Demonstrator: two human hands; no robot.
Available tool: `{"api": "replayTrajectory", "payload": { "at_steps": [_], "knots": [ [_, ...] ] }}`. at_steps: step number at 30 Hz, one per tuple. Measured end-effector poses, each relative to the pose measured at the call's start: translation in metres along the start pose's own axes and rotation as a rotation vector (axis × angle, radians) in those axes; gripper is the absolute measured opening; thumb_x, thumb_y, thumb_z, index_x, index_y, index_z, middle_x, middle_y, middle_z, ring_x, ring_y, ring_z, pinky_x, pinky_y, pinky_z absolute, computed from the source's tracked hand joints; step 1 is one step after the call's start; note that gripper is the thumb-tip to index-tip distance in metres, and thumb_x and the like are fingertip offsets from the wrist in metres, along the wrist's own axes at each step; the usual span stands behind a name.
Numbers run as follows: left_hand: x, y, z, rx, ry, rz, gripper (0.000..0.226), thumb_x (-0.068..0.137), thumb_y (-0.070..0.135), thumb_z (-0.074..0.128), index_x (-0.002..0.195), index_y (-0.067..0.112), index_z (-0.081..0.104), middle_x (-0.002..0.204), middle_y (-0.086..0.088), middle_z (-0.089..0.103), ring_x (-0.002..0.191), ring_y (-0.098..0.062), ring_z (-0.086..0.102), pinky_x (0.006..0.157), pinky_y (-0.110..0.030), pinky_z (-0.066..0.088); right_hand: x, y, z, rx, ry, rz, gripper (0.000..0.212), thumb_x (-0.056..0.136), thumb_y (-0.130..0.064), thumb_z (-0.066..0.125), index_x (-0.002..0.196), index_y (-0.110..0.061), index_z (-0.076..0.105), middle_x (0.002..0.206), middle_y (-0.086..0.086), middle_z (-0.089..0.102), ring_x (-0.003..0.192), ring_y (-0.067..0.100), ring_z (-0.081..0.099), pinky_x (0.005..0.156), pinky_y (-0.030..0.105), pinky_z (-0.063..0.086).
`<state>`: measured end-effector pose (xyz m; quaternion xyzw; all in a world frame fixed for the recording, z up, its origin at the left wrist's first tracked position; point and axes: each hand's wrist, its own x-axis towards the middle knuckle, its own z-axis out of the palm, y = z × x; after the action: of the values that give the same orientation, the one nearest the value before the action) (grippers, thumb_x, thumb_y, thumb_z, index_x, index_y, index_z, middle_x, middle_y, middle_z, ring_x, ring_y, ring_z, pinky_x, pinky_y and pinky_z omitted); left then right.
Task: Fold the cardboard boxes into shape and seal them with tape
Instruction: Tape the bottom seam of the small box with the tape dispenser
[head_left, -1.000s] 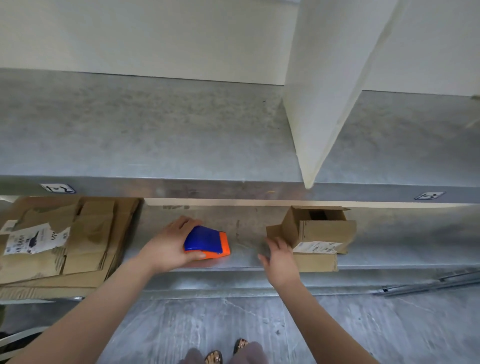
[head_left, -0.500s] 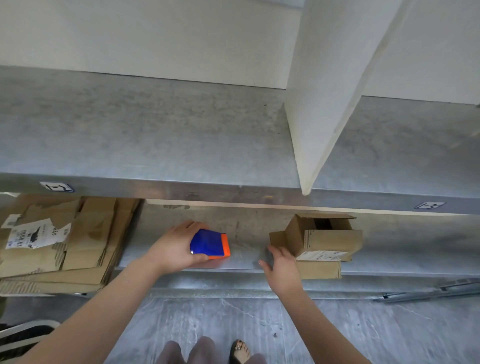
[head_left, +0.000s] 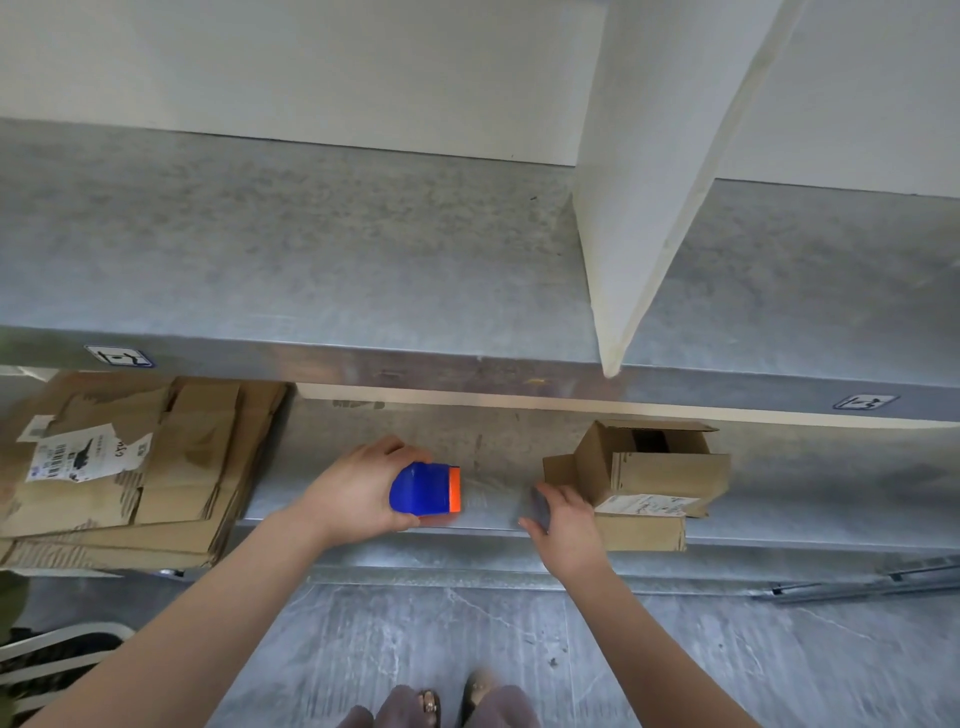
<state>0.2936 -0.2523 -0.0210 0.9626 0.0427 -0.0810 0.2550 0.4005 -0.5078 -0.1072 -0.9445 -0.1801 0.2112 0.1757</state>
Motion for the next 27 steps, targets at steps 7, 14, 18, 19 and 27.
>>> {"api": "replayTrajectory", "payload": {
  "at_steps": [7,14,18,19,27],
  "knots": [
    [-0.014,-0.005,0.006,0.080,0.045,0.027,0.059,0.067,0.047,0.066,0.124,0.037,0.054,0.103,0.010,0.056,0.092,-0.010,0.057,0.079,-0.026,0.043,-0.001,0.002,-0.001,0.000,-0.012,-0.008,0.059,0.095,-0.041,0.056,0.147,-0.021,0.036,0.145,0.004,0.043,0.131,0.025,0.040,0.109,0.032,0.034],
    [-0.020,-0.011,0.000,0.007,0.066,0.009,0.061,0.065,0.047,0.069,0.123,0.033,0.056,0.106,0.012,0.056,0.094,-0.004,0.052,0.081,-0.026,0.039,-0.003,-0.002,0.001,-0.008,-0.016,-0.008,0.060,0.096,-0.043,0.055,0.148,-0.022,0.034,0.146,0.004,0.040,0.133,0.026,0.037,0.111,0.033,0.032],
    [-0.022,-0.017,0.006,0.022,0.083,0.002,0.062,0.064,0.050,0.063,0.123,0.034,0.055,0.107,0.009,0.056,0.097,-0.012,0.057,0.078,-0.024,0.038,-0.003,-0.005,0.002,0.001,-0.011,-0.019,0.060,0.096,-0.041,0.056,0.148,-0.022,0.034,0.147,0.004,0.040,0.133,0.025,0.037,0.109,0.033,0.034],
    [-0.021,-0.017,0.006,0.025,0.087,-0.001,0.062,0.064,0.049,0.064,0.124,0.034,0.054,0.108,0.010,0.056,0.097,-0.011,0.056,0.079,-0.024,0.038,-0.002,-0.007,0.002,0.008,-0.014,-0.027,0.059,0.096,-0.039,0.056,0.149,-0.023,0.034,0.147,0.004,0.040,0.134,0.025,0.037,0.108,0.034,0.035],
    [-0.019,-0.016,0.005,0.011,0.090,0.024,0.058,0.067,0.048,0.071,0.122,0.034,0.056,0.104,0.011,0.054,0.090,-0.008,0.054,0.079,-0.022,0.039,0.039,-0.043,0.003,-0.092,-0.107,-0.249,0.047,0.100,-0.029,0.049,0.145,-0.032,0.037,0.138,0.007,0.042,0.119,0.027,0.047,0.092,0.034,0.047]
  ]
}}
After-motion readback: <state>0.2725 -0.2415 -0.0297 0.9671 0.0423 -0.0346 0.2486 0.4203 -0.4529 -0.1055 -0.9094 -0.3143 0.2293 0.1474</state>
